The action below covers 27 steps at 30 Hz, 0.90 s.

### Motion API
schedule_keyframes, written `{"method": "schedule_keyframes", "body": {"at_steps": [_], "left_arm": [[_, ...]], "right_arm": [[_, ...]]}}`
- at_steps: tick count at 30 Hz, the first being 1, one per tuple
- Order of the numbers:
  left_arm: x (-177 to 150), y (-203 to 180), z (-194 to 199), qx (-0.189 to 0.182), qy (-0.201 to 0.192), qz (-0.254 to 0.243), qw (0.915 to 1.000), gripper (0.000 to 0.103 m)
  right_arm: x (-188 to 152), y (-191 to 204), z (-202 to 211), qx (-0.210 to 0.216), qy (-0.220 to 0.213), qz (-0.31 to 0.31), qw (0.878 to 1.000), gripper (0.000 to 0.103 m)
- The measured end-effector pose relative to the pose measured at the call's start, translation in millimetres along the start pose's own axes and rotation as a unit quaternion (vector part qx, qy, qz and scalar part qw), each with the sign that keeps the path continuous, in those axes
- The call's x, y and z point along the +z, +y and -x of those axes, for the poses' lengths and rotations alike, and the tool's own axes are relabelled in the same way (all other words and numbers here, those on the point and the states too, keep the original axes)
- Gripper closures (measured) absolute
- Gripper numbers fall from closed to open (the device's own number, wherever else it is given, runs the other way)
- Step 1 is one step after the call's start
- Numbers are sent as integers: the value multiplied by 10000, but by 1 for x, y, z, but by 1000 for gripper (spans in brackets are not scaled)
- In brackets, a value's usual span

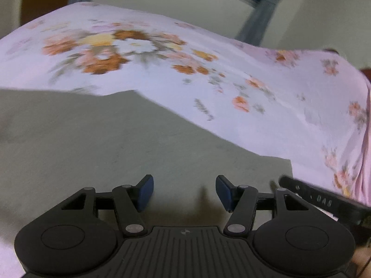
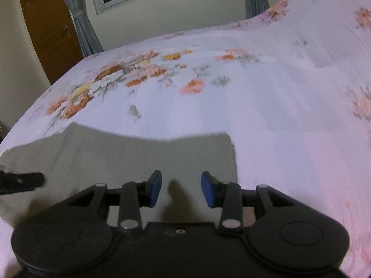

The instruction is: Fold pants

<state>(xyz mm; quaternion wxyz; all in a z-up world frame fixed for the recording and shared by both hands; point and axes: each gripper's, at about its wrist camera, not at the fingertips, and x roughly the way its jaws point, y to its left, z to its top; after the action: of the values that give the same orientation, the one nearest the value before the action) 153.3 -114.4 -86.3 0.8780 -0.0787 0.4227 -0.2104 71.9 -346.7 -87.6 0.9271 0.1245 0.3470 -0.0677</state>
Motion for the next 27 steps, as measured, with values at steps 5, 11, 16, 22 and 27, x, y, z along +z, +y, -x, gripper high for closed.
{"method": "schedule_keyframes", "body": {"at_steps": [5,11,16,22,27], "left_arm": [[5,-13,-49,422,218,-489,9977,45],[-3,-14,-31,409,119,-592,9973,45],[-18,-10,-23,589,186,-811,9948,44],[-43,13,-7,549,318,-463,9969,45],[-42,16,13,511,318,-226,9979,45]], "right_arm": [[-3,-8,-37,-177,386,3,9991,67],[-2,-3,-24,-35,115,10,9999,65],[-18,11,-27,-171,375,431,9982,64],[-43,30,-6,162,569,430,9973,63],[-48,43,12,193,431,266,9985,64]]}}
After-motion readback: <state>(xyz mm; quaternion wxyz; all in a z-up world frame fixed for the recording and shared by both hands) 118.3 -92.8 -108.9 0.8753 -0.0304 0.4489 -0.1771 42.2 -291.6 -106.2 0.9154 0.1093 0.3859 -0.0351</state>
